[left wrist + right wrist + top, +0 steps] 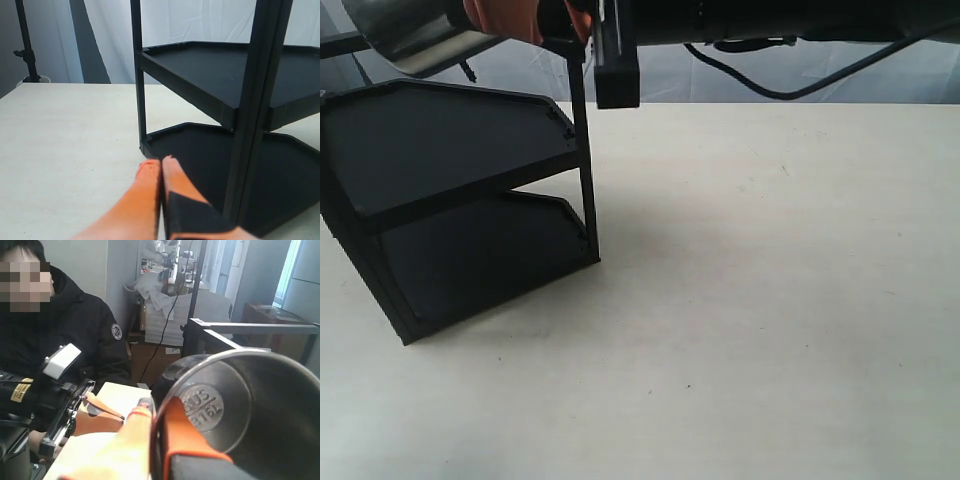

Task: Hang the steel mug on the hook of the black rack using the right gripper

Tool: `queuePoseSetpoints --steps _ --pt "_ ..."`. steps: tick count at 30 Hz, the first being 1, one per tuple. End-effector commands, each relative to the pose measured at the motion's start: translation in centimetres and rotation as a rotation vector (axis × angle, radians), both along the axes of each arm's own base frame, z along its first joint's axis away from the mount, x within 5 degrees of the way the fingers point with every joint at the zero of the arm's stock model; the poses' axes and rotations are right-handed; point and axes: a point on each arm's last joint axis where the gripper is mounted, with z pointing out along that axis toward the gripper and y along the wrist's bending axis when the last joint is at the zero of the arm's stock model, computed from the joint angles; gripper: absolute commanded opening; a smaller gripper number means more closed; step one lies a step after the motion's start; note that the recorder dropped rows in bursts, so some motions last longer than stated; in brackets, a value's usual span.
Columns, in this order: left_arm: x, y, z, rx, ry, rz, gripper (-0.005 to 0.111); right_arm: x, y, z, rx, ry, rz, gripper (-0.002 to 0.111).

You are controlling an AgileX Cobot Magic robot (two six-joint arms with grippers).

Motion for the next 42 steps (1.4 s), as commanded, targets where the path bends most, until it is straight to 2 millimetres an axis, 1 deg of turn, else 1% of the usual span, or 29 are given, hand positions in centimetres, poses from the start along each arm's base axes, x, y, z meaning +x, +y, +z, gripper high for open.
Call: queuePoseSetpoints --steps 1,6,14,22,29,33,37,42 --pt "0.0 0.0 0.2 0.007 -0.014 -0.001 0.002 -0.4 0.4 0.6 0.032 0.013 0.022 -0.001" --pt "0.0 0.0 0.2 0.007 -0.014 -0.001 0.002 -0.6 0.7 0.5 0.03 0.015 0.029 -0.001" --pt "0.0 0.0 0.2 0.007 -0.014 -0.001 0.002 0.1 1.6 -1.3 0.006 0.05 0.041 -0.001" --pt "0.0 0.0 0.2 0.007 -0.014 -0.001 0.002 0.1 2.0 -2.0 -0.001 0.049 0.049 -0.001" --pt "0.0 0.0 0.2 0.007 -0.014 -0.001 0.002 1.0 2.6 -4.2 -0.028 0.082 0.048 -0.001" --pt "0.0 0.0 0.2 0.007 -0.014 -0.001 0.002 0.8 2.4 -5.3 -0.051 0.116 0.049 -0.001" --pt "0.0 0.0 0.2 0.007 -0.014 -0.001 0.002 0.3 2.1 -6.8 -0.113 0.128 0.068 -0.001" --pt "0.0 0.0 0.2 0.007 -0.014 -0.001 0.002 -0.2 1.9 -7.8 -0.204 0.085 0.113 -0.001"
